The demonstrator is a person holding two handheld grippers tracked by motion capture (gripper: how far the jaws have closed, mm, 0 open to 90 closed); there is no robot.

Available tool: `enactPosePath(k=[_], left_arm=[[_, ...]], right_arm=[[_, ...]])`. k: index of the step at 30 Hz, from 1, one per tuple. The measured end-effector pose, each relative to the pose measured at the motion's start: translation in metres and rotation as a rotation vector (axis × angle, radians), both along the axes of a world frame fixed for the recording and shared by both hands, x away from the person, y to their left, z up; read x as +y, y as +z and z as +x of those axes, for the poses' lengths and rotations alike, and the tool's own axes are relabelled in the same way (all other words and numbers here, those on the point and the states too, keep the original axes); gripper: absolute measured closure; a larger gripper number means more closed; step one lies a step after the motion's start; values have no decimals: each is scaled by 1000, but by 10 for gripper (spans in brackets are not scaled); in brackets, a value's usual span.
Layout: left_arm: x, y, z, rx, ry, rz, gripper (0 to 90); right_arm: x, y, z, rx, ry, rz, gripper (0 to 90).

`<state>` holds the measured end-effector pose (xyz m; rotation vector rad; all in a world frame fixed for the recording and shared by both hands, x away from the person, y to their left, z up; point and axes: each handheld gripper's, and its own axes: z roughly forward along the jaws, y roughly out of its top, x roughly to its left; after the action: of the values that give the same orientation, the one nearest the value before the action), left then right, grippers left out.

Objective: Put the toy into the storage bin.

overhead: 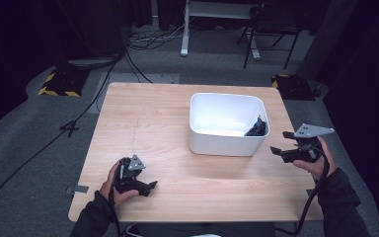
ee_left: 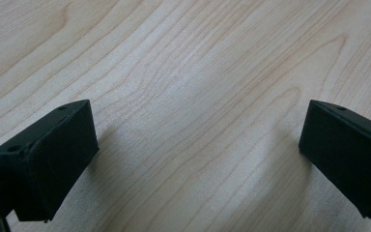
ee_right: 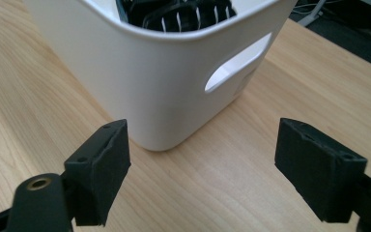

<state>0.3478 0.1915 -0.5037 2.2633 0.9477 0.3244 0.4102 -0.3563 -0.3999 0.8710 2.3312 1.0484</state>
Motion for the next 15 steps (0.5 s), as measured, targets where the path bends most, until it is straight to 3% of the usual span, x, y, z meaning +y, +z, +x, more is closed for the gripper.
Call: enactPosePath(k=[15], left_arm=[[0, 0, 0, 0, 2, 0, 2]], right_arm=[[4, -42, -14, 45, -32, -28, 182]])
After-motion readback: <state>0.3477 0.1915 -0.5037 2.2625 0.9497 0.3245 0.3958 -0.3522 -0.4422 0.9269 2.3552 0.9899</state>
